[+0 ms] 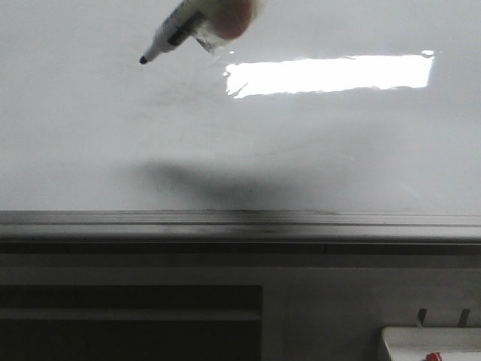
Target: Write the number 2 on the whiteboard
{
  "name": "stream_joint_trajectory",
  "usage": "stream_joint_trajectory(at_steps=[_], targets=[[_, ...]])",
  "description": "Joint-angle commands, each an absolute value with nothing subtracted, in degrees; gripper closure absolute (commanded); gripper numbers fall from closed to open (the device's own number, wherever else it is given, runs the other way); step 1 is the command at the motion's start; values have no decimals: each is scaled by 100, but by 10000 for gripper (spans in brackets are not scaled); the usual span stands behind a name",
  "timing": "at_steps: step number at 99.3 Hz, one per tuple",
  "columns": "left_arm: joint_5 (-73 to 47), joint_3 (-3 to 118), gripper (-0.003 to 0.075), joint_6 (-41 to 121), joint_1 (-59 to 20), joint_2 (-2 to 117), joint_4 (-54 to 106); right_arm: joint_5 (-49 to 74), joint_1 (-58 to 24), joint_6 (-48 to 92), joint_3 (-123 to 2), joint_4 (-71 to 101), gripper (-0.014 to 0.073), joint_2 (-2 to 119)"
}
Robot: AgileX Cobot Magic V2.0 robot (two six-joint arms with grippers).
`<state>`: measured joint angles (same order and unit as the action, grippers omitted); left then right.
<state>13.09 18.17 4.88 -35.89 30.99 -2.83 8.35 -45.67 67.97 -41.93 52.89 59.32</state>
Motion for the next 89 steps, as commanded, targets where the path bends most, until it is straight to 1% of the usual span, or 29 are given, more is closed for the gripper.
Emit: stream_joint_trajectory(at_steps=[1,5,6,11,17,25,30,43,77,89], targets=[[1729,1989,356,427,-3571,3104,-217,412,-4563,4525,-4394,3177,667,5802],[1729,1989,356,427,-3571,3104,-217,301,-4563,3234,-4347,2038,667,5802],[1729,1989,356,427,-3571,3104,-217,282,-4563,3234,-4337,2038,667,5802],[1729,1989,356,427,-3571,3104,-217,0,-4590,2274,-4241,1100,667,5802],[1729,1989,356,427,-3571,3104,-217,-426,-4683,1758,-4057,641,667,5802],[1729,1989,356,427,-3571,3104,-217,-1138,-4851,1676,-3770,582,667,5802],[1729,1989,356,427,-3571,3104,-217,-1338,-4928,1676,-3647,582,667,5802],[1729,1989,356,427,-3571,3104,-217,-1055,-4939,1676,-3636,708,667,5802],[1707,1989,356,427,-3571,3104,-217,-1167,-4939,1697,-3802,698,667,5689],[1707,1989,356,427,-3571,3104,-217,-1178,-4827,1697,-3973,698,667,5776]])
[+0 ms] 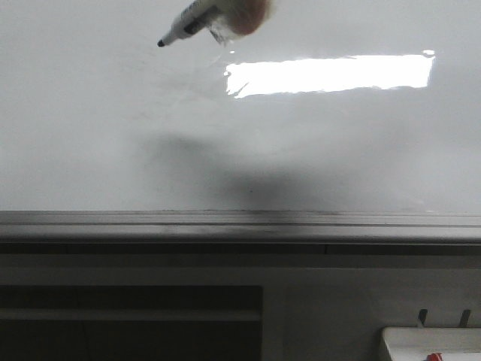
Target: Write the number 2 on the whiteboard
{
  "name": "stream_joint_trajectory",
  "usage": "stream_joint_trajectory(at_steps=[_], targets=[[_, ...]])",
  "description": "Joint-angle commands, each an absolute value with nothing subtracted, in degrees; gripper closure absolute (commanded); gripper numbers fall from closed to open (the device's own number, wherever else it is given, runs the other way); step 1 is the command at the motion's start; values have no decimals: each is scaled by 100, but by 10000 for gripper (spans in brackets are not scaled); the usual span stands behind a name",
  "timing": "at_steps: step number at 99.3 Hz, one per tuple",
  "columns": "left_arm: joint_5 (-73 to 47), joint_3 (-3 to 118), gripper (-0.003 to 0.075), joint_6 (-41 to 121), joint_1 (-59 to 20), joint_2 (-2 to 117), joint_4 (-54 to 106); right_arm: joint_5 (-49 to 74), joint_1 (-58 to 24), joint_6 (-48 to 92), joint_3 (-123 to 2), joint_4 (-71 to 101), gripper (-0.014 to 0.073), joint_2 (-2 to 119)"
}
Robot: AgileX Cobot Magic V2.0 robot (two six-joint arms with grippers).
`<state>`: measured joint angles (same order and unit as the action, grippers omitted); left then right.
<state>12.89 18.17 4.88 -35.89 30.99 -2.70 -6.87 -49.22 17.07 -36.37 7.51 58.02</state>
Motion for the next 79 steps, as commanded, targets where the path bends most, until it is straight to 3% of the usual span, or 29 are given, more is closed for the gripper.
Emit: stream_joint_trajectory(at_steps=[1,26,79], targets=[[1707,1989,356,427,-3571,3104,-217,-1157,-4827,1697,-3985,698,667,5788],[1814,1989,356,427,-3560,3104,-217,-673,-4331,1697,-4519,698,667,6169],[1954,1989,356,427,-3560,3104,-217,-237,-4318,1741,-5058,648,667,6793]])
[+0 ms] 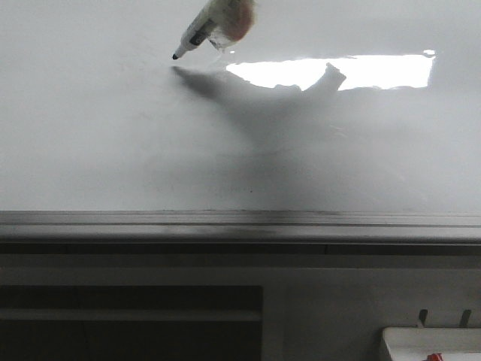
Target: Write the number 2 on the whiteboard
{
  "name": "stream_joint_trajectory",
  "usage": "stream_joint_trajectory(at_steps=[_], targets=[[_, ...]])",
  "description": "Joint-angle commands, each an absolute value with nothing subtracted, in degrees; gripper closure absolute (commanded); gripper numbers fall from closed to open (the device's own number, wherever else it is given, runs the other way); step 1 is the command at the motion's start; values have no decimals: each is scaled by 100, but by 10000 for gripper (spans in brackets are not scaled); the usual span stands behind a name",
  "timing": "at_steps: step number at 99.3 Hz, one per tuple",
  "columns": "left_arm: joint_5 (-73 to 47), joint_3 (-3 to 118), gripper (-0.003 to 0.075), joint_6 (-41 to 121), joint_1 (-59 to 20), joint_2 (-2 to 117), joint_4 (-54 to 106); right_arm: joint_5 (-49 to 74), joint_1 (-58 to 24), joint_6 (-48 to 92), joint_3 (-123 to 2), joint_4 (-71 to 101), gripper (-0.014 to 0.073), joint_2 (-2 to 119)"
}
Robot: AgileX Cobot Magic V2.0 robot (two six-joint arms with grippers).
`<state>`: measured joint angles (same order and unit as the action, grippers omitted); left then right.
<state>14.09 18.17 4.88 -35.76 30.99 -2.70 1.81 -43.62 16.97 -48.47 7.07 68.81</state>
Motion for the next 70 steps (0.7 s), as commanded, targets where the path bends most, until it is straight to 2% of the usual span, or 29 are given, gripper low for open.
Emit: stream_joint_trajectory(at_steps=[1,52,70], targets=[[1961,1989,356,427,-3560,3104,-217,-237,-4318,1737,-5058,648,667,6803],[1985,1989,356,427,-3560,3104,-217,-362,-3925,1737,-5058,517,666,6758],[1985,1989,356,427,-3560,3104,-217,492,-3656,1737,-5017,384,663,6481]])
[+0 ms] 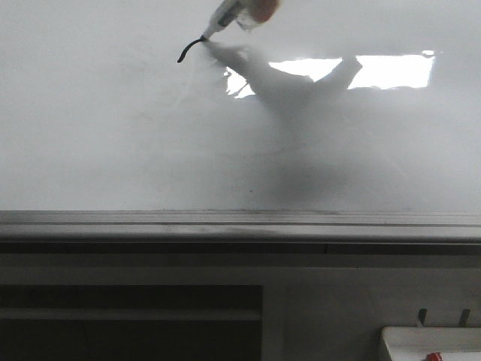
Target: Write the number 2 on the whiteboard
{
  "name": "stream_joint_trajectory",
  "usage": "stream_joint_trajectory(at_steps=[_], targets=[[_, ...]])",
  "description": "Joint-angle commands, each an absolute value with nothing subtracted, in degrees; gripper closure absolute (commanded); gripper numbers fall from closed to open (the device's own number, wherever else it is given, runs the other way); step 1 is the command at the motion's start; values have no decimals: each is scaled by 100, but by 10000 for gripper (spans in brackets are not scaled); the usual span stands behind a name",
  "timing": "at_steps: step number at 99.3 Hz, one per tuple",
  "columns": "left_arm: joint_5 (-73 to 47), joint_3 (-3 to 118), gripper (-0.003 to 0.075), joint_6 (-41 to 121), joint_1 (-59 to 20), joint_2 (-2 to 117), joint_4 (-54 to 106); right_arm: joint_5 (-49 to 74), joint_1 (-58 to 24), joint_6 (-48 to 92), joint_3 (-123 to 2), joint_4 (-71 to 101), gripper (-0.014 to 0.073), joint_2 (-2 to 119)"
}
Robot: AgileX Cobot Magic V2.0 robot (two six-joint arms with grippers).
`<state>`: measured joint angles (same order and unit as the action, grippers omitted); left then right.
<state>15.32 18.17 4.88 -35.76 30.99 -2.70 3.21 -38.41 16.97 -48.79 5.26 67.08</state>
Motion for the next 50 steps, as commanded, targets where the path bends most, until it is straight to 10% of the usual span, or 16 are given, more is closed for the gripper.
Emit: stream_joint_trajectory(at_steps=[1,50], targets=[[1985,1989,356,427,-3560,3104,-217,526,-3656,1737,-5016,384,663,6468],[1963,1989,356,427,-3560,3104,-217,-443,-4693,1737,-4399,1022,663,7253]])
